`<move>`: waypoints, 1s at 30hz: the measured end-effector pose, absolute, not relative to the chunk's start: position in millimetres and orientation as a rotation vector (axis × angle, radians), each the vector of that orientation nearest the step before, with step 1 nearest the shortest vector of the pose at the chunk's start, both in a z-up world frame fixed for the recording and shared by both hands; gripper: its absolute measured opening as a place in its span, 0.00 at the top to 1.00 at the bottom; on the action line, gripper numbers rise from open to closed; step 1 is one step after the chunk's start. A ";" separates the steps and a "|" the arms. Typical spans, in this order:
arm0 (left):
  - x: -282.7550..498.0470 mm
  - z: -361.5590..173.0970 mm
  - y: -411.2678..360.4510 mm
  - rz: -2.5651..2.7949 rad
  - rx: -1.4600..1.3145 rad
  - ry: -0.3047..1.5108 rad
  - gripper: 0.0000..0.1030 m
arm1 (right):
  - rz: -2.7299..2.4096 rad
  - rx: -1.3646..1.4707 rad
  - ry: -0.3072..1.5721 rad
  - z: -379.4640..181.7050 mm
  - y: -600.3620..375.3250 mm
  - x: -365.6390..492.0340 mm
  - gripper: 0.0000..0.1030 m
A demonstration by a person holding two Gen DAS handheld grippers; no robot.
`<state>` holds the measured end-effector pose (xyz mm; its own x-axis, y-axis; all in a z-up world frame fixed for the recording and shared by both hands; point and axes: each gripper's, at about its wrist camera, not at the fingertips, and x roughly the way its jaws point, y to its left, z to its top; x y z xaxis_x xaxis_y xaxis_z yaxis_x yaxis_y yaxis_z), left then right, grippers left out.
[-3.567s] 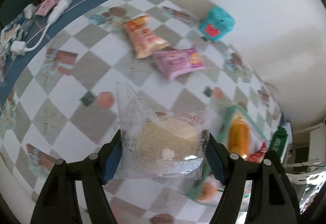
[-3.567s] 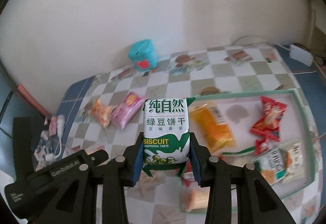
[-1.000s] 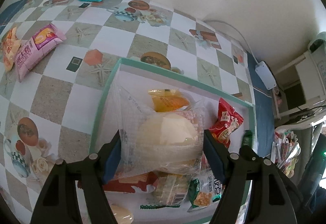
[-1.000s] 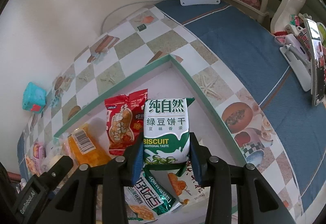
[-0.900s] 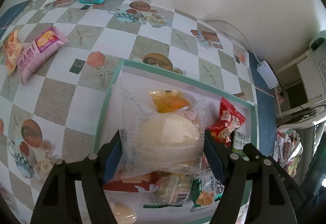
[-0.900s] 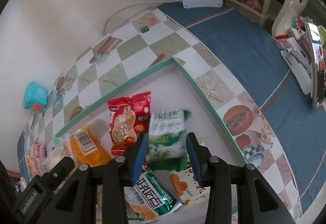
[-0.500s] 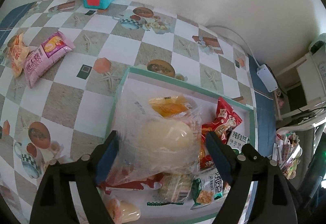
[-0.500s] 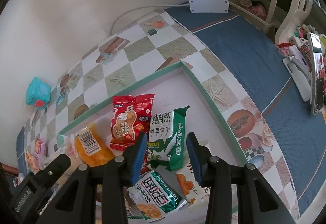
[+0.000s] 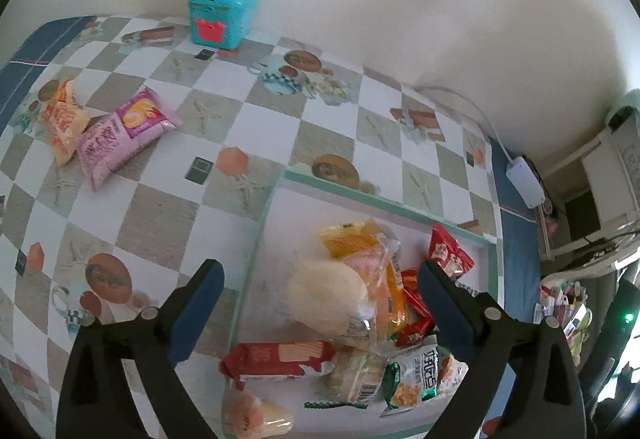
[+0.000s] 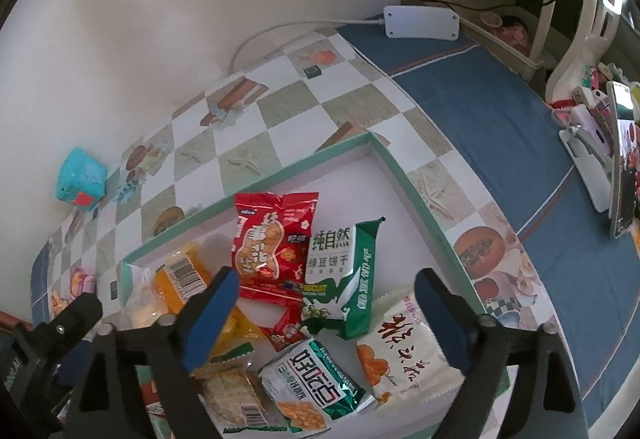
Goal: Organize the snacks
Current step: 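Open both grippers to drop the bun and biscuit pack into the tray, then move both grippers back toward the orange bread bag and pink Swiss roll bag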
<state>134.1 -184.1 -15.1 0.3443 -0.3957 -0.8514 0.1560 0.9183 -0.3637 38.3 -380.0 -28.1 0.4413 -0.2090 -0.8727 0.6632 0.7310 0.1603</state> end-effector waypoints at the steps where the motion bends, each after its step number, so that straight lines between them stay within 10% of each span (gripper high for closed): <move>1: 134.3 -13.8 -181.9 -0.352 -0.233 1.162 0.05 | -0.571 0.530 0.965 -26.6 -379.0 38.4 0.04; 30: 129.6 38.4 -100.2 -0.005 -0.190 0.945 0.05 | -0.578 0.414 0.898 12.7 -347.3 45.3 0.00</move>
<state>129.6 -100.2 38.4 0.5870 -0.0871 -0.8049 -0.0786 0.9834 -0.1637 45.3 -347.3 12.7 0.4898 -0.2932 -0.8211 0.6261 0.7736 0.0972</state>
